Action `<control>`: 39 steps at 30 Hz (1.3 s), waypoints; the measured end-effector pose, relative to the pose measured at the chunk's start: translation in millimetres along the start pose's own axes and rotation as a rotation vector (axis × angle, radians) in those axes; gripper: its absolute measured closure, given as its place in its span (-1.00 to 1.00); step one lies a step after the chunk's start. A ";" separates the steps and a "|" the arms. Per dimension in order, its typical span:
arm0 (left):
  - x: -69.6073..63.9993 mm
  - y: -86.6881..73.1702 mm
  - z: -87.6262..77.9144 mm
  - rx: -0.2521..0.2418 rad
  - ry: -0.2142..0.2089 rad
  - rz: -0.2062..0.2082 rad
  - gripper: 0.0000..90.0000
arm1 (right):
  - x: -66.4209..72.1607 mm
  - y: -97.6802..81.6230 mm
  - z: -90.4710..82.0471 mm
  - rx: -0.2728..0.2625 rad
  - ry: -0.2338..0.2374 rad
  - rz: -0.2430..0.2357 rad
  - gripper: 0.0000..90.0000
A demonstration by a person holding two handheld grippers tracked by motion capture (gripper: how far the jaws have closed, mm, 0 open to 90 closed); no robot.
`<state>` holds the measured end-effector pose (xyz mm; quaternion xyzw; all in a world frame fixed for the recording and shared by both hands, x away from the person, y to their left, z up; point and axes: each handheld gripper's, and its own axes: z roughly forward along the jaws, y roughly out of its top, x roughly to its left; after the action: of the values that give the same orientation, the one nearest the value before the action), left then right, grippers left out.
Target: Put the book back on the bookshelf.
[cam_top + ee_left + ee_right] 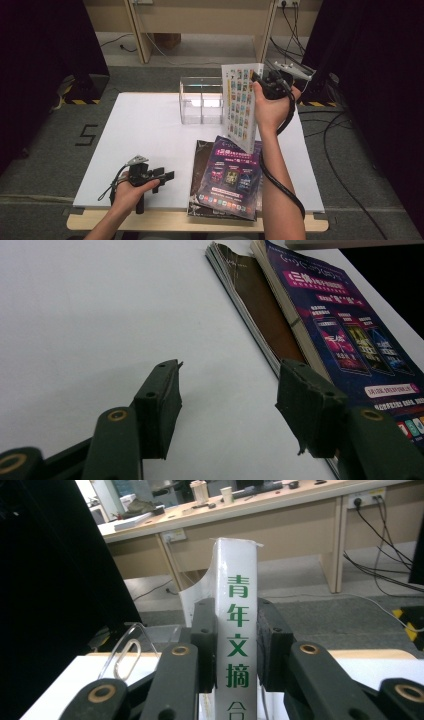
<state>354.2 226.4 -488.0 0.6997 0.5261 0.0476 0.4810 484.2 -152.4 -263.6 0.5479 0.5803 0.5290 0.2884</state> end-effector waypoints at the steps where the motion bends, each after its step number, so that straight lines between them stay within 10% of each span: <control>1: 0.5 0.1 -0.1 0.001 -0.001 0.001 -0.07 | 0.9 0.8 2.4 -0.005 -0.002 -0.010 0.65; 39: 5.0 -1.5 -0.3 -0.002 -0.006 -0.012 -0.07 | 1.4 23.7 66.7 -0.057 -0.021 0.010 0.65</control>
<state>355.2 230.4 -491.2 0.6961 0.5288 0.0430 0.4837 552.7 -135.0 -259.4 0.5481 0.5590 0.5409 0.3074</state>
